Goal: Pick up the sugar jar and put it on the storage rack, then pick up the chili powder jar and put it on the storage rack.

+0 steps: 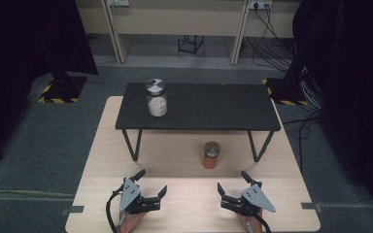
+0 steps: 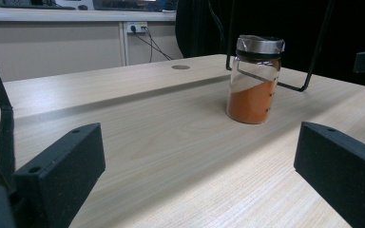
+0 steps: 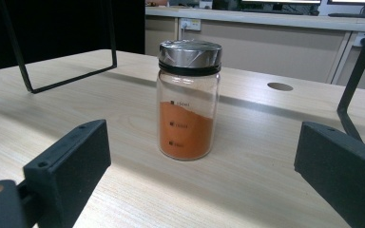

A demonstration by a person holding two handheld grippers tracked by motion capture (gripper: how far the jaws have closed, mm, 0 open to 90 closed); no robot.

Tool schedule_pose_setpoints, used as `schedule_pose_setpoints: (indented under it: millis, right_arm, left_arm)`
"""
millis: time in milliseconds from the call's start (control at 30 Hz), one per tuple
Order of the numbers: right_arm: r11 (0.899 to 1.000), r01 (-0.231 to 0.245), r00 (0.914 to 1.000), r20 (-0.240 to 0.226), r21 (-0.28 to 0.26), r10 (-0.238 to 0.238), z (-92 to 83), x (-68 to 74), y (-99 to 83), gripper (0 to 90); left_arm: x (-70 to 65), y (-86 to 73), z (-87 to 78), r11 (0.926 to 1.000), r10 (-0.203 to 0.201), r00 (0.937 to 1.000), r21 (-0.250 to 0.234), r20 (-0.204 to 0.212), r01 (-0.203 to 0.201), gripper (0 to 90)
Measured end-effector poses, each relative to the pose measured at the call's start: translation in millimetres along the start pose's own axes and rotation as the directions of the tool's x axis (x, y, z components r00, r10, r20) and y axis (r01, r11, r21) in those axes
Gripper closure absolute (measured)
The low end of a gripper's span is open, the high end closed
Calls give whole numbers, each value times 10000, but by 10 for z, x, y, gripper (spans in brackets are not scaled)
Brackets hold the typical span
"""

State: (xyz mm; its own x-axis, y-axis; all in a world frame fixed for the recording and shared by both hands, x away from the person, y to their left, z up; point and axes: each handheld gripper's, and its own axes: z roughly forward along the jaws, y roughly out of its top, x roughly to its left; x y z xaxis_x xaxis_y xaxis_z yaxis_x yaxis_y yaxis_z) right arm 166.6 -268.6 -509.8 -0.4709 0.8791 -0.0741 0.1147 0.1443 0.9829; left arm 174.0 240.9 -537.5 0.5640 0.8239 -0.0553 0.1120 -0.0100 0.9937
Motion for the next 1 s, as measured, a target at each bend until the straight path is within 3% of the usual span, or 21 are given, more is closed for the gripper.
schedule_pose_setpoints:
  millis: [1000]
  right_arm:
    - [10000,34,10000,-18,9,-34,-1,1,1,47]
  left_arm:
    - [10,-11,-12,9999,-136,9999,-54,32,137,23]
